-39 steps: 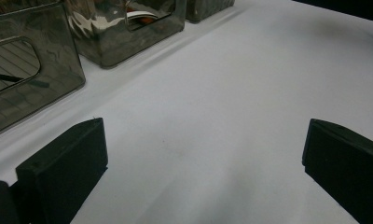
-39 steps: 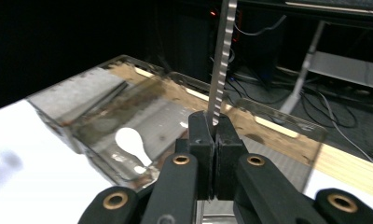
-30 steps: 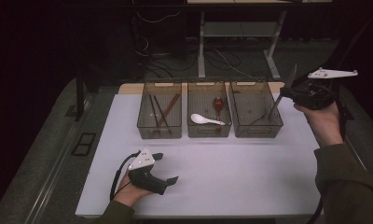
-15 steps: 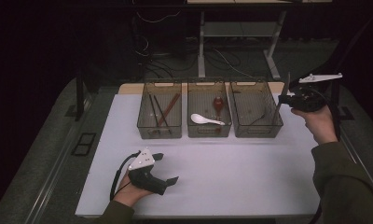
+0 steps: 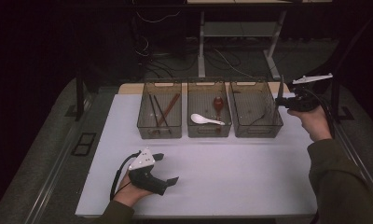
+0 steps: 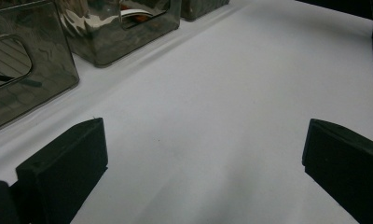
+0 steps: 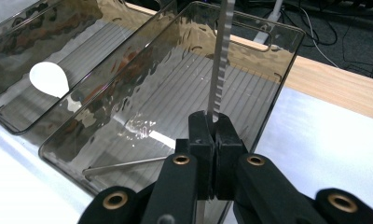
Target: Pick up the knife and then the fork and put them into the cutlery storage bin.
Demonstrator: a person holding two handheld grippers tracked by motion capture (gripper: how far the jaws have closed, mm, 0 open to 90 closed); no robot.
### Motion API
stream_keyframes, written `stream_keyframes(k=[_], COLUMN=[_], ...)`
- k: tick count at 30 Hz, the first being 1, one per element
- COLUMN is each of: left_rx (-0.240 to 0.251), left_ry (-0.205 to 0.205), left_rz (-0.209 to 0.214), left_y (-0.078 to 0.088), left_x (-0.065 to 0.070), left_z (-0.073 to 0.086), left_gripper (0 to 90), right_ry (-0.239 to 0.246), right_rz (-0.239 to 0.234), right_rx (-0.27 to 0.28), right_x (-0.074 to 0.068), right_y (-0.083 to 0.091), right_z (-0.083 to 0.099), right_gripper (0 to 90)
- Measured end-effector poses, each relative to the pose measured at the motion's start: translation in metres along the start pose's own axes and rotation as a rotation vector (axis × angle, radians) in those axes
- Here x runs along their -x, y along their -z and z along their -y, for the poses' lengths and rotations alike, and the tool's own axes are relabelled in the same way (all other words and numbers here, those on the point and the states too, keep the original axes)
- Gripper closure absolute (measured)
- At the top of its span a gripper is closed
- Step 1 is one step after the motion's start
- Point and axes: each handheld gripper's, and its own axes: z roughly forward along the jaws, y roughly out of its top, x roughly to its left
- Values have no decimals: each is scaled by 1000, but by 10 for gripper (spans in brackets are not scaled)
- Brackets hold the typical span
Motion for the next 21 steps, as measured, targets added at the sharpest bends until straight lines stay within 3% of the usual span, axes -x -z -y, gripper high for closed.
stream_keyframes(k=[10,18,21], left_rx=[-7,-8,-13], left_ry=[-7,-11,-13], left_rz=[5,9,12], left_y=[-1,-1,-1], left_x=[1,1,1], left_z=[-1,0,0], left_gripper=[0,0,0], right_ry=[42,84,87], right_rz=[13,28,29], right_rx=[-11,-74,-104], right_x=[-6,-16,-18], right_y=[-28,-58,-70], right_z=[-12,-21,-19], right_gripper=[880,871,806])
